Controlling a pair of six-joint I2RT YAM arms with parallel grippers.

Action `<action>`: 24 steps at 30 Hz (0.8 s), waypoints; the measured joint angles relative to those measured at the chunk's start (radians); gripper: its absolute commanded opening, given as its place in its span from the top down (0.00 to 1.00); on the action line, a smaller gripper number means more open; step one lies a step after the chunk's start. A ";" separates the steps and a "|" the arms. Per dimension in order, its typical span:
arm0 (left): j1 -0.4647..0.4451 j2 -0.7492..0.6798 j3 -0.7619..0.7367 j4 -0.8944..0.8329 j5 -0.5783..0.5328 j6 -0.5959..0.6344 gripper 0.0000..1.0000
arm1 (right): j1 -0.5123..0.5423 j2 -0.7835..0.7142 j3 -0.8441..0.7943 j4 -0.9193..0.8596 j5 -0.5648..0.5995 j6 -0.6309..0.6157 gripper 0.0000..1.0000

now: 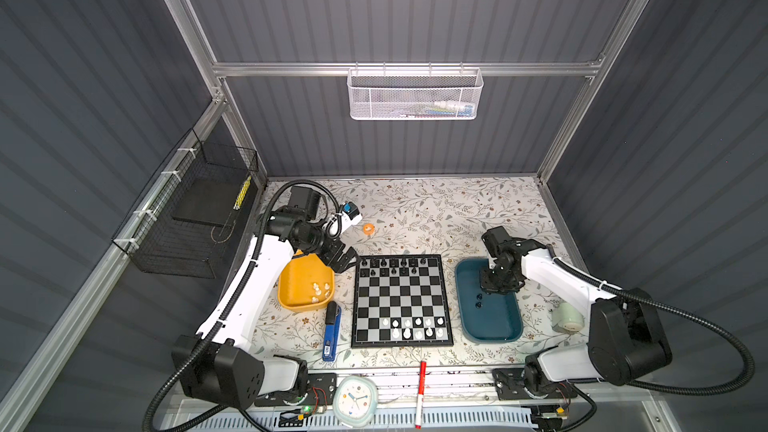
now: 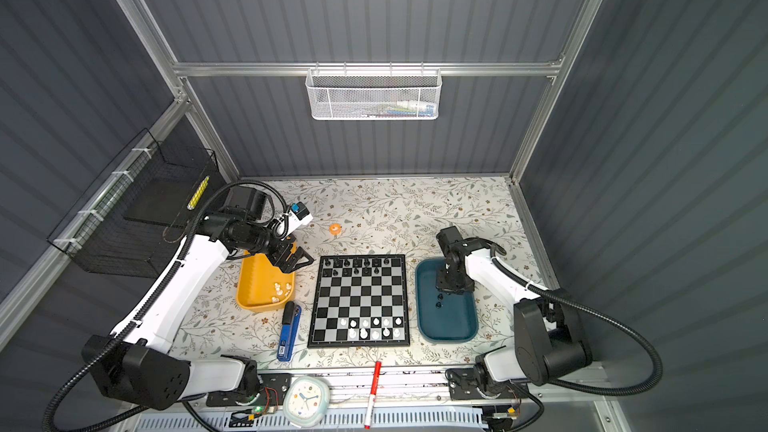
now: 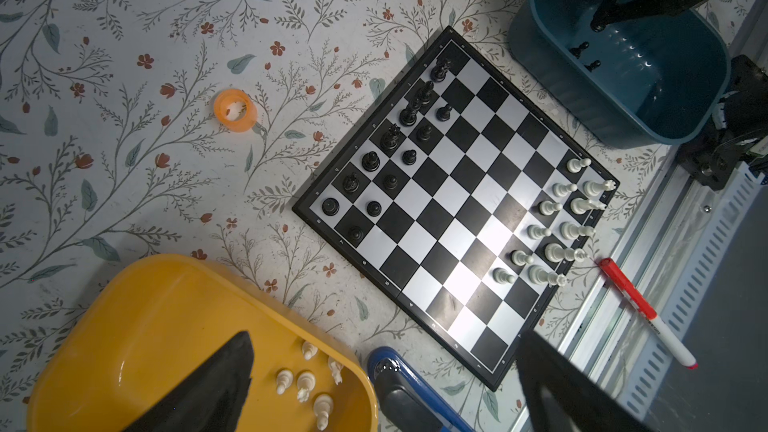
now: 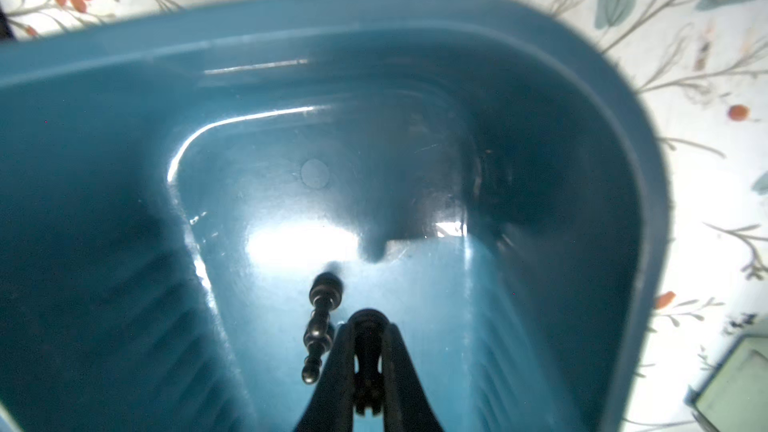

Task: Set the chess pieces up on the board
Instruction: 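Close the right gripper on the black piece in the teal tray, then lift the black piece with the right gripper and carry it over the board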

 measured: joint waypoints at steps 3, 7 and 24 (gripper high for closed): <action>0.000 0.000 0.000 0.000 0.000 0.000 0.01 | 0.000 -0.006 0.006 -0.012 0.000 -0.003 0.86; 0.000 0.000 0.000 0.000 -0.001 0.000 0.00 | 0.000 -0.020 0.025 -0.031 0.001 -0.006 0.86; 0.000 0.000 0.000 0.000 -0.004 -0.003 0.00 | 0.079 0.022 0.322 -0.140 0.032 -0.030 0.85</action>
